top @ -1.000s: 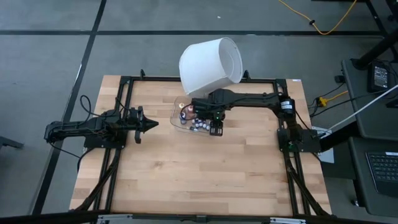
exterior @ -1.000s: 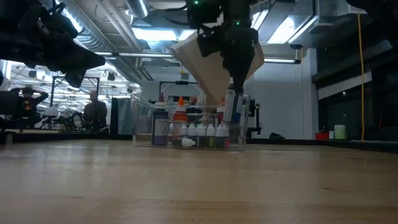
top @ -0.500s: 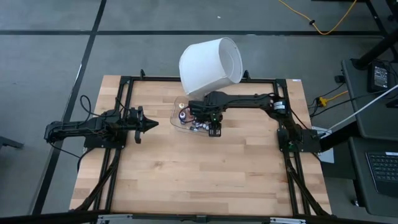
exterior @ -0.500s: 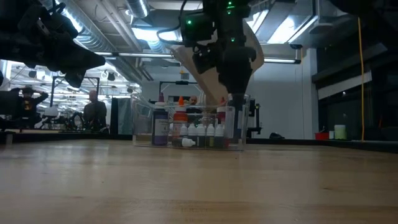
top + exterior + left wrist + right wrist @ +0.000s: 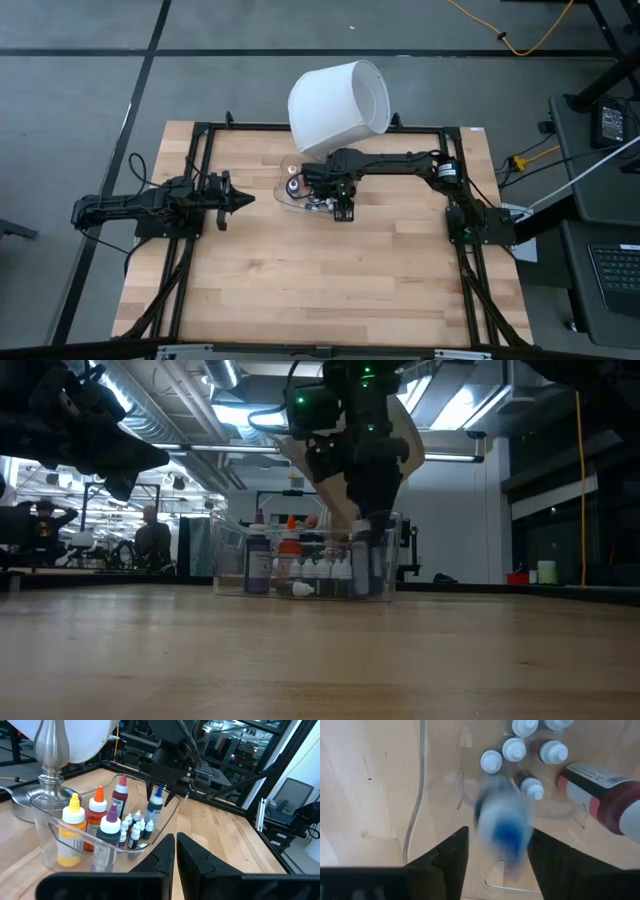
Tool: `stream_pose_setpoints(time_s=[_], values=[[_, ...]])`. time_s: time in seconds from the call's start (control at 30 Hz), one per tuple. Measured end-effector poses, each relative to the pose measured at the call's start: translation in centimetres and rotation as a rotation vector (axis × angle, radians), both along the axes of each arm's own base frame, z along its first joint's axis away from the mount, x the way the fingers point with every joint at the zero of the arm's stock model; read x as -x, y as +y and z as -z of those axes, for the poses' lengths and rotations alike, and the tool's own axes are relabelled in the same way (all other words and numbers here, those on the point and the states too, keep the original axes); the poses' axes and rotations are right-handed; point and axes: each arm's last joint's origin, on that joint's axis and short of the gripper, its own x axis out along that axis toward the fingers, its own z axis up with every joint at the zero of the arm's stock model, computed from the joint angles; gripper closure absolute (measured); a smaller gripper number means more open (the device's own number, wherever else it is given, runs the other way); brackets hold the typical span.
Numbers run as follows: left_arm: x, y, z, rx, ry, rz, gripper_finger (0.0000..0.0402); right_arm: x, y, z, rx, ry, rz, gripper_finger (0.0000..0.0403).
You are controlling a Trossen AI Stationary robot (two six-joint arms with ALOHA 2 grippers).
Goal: Pick & Place food coloring
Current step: Put the big blue food coloring bottle into the container, then return to Home Position
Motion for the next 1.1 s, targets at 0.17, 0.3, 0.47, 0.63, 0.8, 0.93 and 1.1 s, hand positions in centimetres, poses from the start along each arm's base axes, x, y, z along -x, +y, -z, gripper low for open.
stream_pose_setpoints(time_s=[0.17,0.3,0.47,0.63,0.8,0.93,1.1], values=[[0.0,0.0,0.0,0.0,0.0,0.0,0.0386,0.0,0.0,0.0,0.001,0.004,0.024,0.0181],[0.0,0.0,0.0,0.0,0.0,0.0,0.0387,0.1,0.0,0.0,0.011,0.008,0.045,0.0167],[0.0,0.0,0.0,0.0,0.0,0.0,0.0386,0.1,0.0,0.0,0.019,0.009,0.049,0.0165],[0.0,0.0,0.0,0.0,0.0,0.0,0.0387,0.1,0.0,0.0,0.02,0.007,0.052,0.0167],[0.0,0.0,0.0,0.0,0.0,0.0,0.0386,0.0,0.0,0.0,0.022,0.002,0.057,0.0185],[0.0,0.0,0.0,0.0,0.0,0.0,0.0386,-0.3,0.5,-2.2,0.035,-0.055,0.075,0.0203],[0.0,0.0,0.0,0.0,0.0,0.0,0.0386,0.6,3.2,-9.6,0.218,-0.277,0.104,0.023]])
